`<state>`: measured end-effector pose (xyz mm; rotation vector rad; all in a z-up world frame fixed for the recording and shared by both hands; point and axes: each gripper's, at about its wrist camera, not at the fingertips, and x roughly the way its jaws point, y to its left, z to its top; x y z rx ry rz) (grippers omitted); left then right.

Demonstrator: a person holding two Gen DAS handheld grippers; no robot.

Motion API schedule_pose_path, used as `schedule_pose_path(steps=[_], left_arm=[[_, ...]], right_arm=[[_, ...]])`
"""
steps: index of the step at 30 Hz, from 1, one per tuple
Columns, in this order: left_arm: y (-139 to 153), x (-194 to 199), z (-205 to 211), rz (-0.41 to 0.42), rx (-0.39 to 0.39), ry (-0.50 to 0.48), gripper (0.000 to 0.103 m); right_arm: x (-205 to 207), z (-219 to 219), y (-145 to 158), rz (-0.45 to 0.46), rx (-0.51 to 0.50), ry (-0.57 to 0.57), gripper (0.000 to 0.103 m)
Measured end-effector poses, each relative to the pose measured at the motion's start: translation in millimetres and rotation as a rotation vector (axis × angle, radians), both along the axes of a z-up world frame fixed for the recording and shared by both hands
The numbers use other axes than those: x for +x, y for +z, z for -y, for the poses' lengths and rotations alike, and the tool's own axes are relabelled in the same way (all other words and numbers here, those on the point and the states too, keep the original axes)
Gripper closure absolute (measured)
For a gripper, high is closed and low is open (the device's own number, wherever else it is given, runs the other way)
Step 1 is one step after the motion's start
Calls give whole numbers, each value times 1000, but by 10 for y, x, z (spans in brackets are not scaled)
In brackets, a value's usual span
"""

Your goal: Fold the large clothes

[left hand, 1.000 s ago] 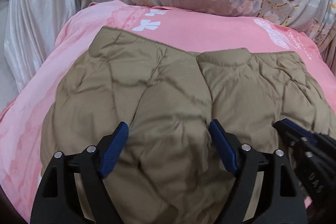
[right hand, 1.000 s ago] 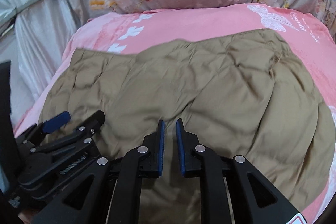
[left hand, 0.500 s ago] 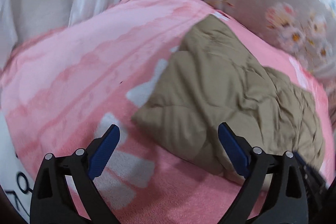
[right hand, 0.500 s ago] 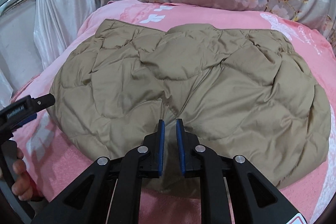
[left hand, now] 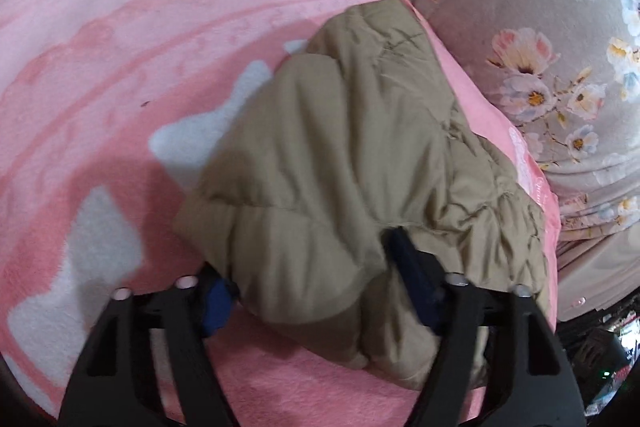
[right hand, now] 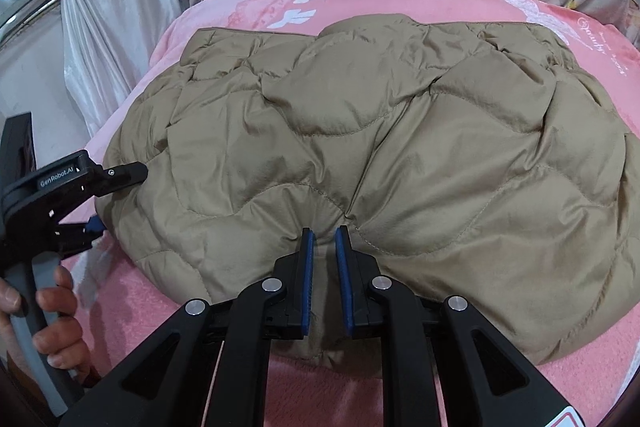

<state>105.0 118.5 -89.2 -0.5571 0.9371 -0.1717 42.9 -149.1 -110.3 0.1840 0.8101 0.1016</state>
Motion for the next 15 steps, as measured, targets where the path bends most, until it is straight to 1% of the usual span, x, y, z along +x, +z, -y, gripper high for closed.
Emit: schedule_pose_path(steps=[1, 2, 3, 6, 8, 12, 15], left_arm=[[54, 15, 57, 10, 8, -16, 58], [135, 2, 112, 25, 33, -31, 67], [191, 15, 154, 37, 49, -38, 73], [455, -45, 279, 103, 78, -68, 82], [650, -93, 383, 156, 82, -100, 84], [1047, -240, 722, 261, 105, -194, 87], [1253, -332, 1049, 304, 139, -274, 87]], right_arm=[[8, 9, -12, 0, 5, 3, 89], [18, 21, -23, 1, 16, 4, 89], [34, 32, -34, 1, 26, 5, 89], [49, 65, -66, 0, 50, 7, 89], [52, 71, -75, 1, 58, 6, 89], [61, 97, -82, 0, 79, 5, 89], [66, 175, -67, -17, 119, 3, 90]])
